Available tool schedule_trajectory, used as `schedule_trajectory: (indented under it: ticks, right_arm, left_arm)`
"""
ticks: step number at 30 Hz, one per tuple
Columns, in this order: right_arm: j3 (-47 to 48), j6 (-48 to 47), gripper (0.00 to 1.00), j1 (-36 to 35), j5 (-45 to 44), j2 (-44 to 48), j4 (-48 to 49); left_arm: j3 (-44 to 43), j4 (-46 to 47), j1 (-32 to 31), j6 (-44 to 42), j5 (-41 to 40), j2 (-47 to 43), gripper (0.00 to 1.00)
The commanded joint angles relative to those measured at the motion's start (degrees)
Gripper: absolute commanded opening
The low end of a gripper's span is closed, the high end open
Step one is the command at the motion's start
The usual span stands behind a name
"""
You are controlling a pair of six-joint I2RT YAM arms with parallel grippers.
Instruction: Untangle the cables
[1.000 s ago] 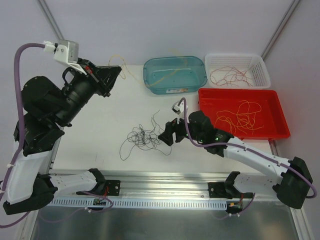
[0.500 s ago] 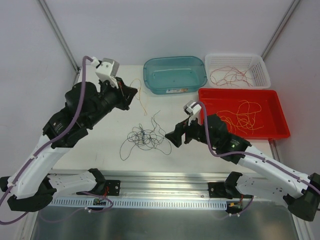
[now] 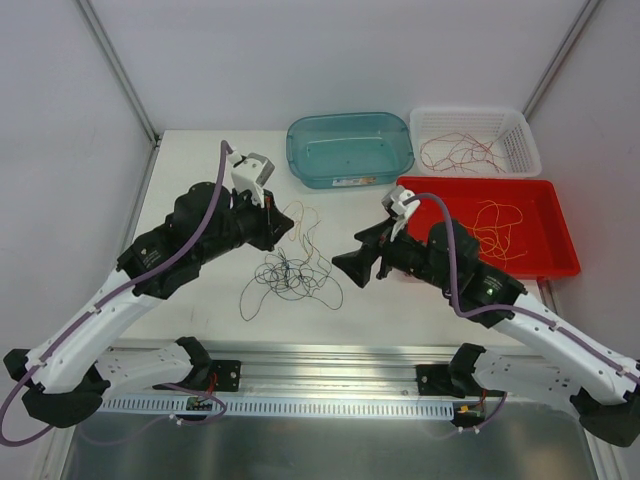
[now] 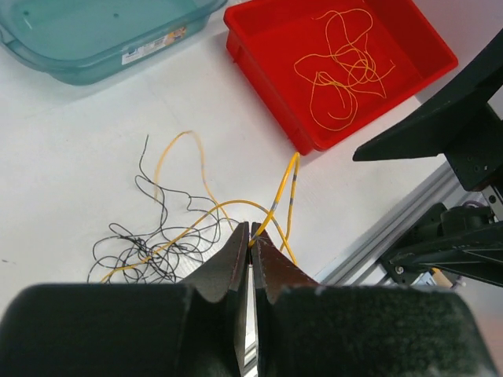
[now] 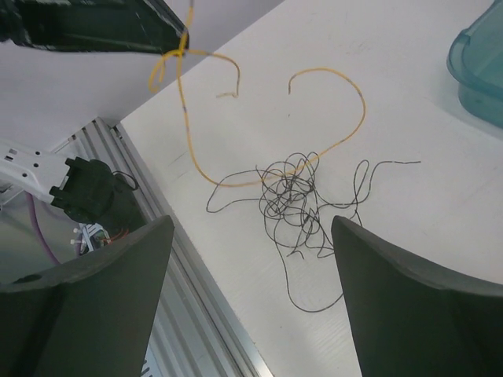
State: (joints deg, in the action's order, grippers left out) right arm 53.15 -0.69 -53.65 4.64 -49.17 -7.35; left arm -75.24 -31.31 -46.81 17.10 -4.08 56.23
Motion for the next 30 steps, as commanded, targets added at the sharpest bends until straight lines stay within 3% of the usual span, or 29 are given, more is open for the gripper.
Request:
schedule_trajectory:
  ticks: [1,19,30]
  right_arm:
    - [4.6,0.2,0.86,-0.9,2.8,-1.7,2.7]
    - [13.6,-6.2,0.86,-2.6,4.5,-15.2,3.0]
    - [15.3,-11.8,0.81,-2.5,6.4,-16.6,2.7]
  left_arm:
    - [1.1,2.0,0.0,2.4,3.9,0.1,0.0]
    - [2.9,5.1,0.0,3.5,13.3,0.6,0.0]
    - [3.6,6.4,0.0,2.8,17.2,-0.2,0.0]
